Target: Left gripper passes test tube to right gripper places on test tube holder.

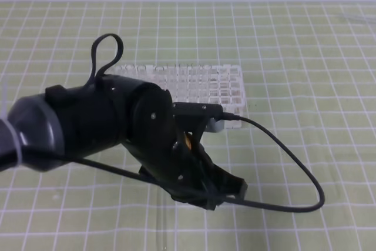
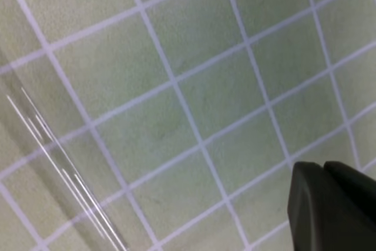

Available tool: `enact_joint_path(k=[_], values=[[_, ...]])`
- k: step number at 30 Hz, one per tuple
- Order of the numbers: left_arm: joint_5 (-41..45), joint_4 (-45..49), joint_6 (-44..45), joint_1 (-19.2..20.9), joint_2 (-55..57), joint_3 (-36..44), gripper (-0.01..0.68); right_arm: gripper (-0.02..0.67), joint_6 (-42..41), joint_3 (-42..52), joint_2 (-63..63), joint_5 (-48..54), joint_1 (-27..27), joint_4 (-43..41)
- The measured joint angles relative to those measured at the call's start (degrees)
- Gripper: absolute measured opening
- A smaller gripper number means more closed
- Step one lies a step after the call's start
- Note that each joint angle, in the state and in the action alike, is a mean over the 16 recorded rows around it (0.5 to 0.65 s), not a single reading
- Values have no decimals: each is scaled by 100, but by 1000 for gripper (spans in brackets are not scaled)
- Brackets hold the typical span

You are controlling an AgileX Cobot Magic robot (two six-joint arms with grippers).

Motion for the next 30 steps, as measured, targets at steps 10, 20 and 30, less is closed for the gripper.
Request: enact_joint_path(k=[10,20,30], values=[[66,206,265,-70,259,-234,263,-18,-1,0,0,-21,0,0],[571,957,-753,-82,338,-239,400,-18,-1,0,0,-26,0,4],[1072,1391,-1659,-245,385,-240,395,-18,-1,4,0,-26,0,12]])
